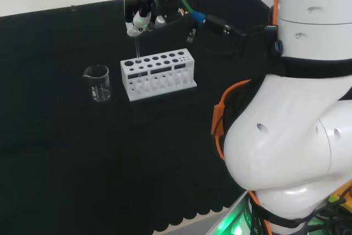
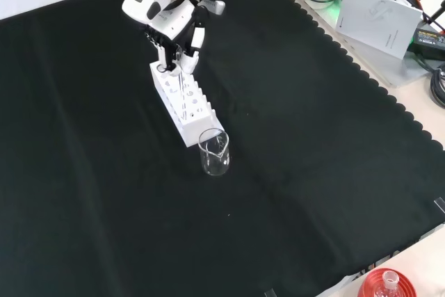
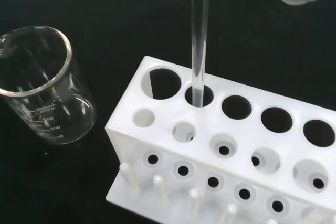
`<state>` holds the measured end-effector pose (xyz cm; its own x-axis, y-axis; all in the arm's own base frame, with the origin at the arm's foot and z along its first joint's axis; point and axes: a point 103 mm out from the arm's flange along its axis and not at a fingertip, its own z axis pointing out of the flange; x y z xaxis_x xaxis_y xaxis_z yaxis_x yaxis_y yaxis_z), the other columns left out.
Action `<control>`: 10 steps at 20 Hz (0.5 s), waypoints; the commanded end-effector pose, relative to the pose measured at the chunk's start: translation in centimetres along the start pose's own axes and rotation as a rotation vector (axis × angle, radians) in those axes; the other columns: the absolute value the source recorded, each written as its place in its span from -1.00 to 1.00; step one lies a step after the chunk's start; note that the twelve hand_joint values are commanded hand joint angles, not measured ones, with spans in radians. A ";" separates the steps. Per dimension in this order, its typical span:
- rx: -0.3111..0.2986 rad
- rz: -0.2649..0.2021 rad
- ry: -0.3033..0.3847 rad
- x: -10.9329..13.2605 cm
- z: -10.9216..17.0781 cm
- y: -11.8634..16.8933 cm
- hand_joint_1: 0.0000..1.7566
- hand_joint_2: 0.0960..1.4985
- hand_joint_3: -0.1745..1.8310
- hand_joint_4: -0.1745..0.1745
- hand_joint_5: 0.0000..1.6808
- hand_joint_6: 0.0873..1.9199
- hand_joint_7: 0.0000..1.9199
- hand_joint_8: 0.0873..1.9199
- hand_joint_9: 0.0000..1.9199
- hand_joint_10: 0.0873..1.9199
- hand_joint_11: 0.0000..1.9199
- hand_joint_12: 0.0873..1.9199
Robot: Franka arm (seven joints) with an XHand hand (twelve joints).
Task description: Put the glass rod back on the white test tube rack.
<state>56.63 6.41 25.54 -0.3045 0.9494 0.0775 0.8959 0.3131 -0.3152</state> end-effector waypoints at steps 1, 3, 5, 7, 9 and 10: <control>0.050 0.017 0.018 -0.2 -0.5 -0.3 0.18 0.12 -1.00 -1.00 -0.31 -0.17 0.53 -1.00 0.78 -1.00 0.86 -0.68; 0.057 0.019 0.020 -0.3 -0.7 -0.3 0.08 0.10 -1.00 -1.00 -0.42 -0.20 0.45 -1.00 0.73 -1.00 0.84 -0.66; 0.061 0.021 0.018 -0.3 -0.8 -0.4 0.03 0.10 -1.00 -0.97 -0.47 -0.26 0.41 -1.00 0.70 -1.00 0.82 -0.63; 0.058 0.029 0.018 -0.4 -1.2 -0.5 0.01 0.09 -1.00 -0.95 -0.48 -0.29 0.38 -1.00 0.69 -1.00 0.80 -0.60; 0.045 0.033 0.017 -0.6 -1.8 -0.8 -0.01 0.09 -1.00 -0.93 -0.49 -0.31 0.37 -1.00 0.68 -1.00 0.79 -0.59; 0.036 0.034 0.016 -0.6 -2.2 -0.9 -0.01 0.10 -1.00 -0.93 -0.49 -0.31 0.37 -1.00 0.68 -1.00 0.79 -0.59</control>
<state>56.69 5.89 26.78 -0.2762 0.9573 0.0854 0.8839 0.2879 -0.3686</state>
